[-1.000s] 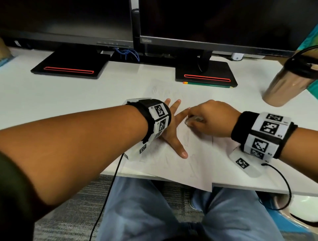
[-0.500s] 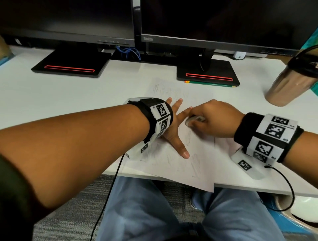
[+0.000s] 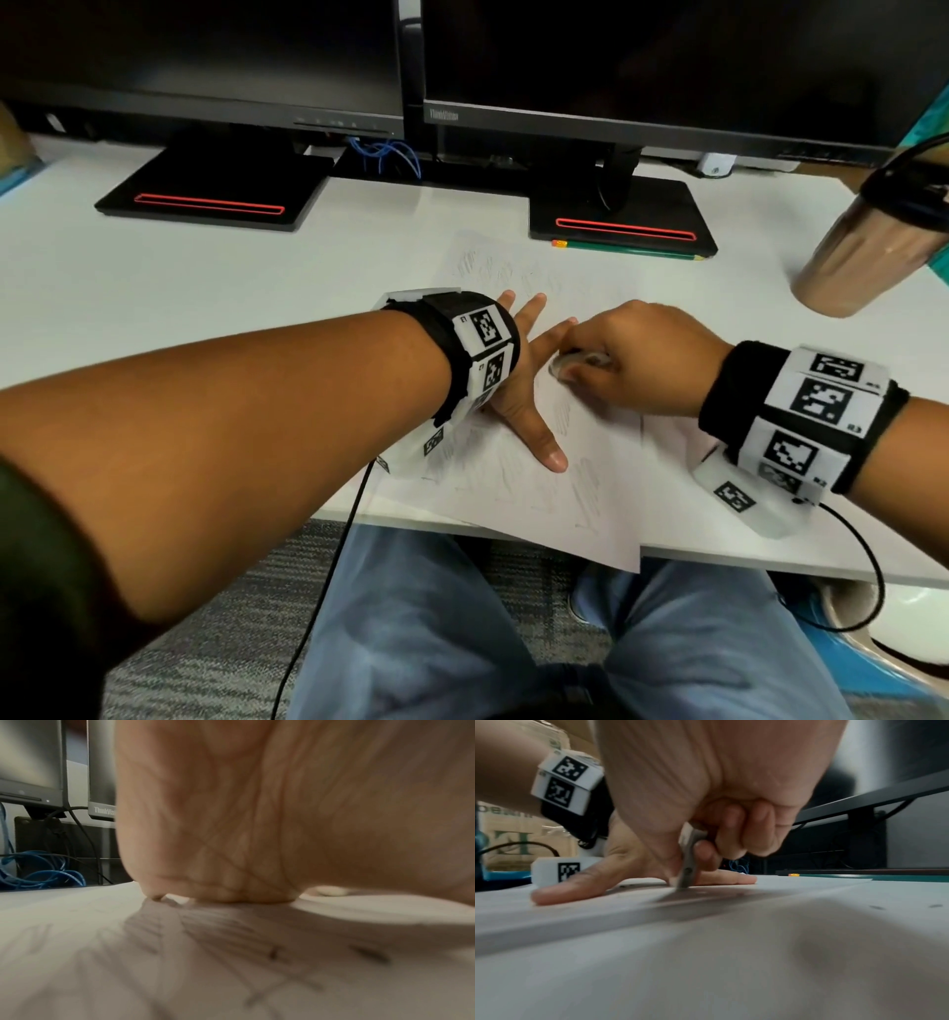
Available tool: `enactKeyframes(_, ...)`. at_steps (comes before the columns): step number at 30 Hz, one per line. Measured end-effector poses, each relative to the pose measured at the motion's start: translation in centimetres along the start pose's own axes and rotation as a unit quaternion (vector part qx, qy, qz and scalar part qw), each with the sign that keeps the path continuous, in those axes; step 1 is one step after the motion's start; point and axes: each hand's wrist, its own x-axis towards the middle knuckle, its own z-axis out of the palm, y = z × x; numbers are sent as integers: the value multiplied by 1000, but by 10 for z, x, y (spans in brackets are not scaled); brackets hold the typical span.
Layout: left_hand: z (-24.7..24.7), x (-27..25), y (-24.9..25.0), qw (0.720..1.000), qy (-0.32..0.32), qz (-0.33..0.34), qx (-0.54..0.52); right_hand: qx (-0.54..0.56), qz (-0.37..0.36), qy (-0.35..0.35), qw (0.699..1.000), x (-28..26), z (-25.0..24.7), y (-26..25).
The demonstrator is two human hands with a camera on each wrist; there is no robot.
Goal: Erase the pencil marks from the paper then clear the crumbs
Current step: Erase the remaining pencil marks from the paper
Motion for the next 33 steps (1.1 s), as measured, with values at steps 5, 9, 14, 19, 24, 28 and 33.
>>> enactKeyframes(5,0,0,0,1000,1,1,-1,35,-32,-35,998,-5,6,-5)
enactKeyframes(9,0,1,-1,1000,2,0,-6,-30,5,-2,1000,-2,1,4)
enactKeyframes(14,0,1,0,1000,2,-1,3,50,-17,-49,997,-6,6,-3)
enactKeyframes(19,0,2,-1,1000,4,-1,-3,-22,-15,-19,999,-4,4,0)
enactKeyframes(24,0,2,0,1000,4,-4,-1,15,3,-38,999,-5,1,-3)
enactKeyframes(28,0,1,0,1000,4,-3,-2,-20,-19,-28,999,-5,3,-4)
enactKeyframes(33,-2,-1,1,1000,2,-8,0,17,12,-34,999,-6,1,-4)
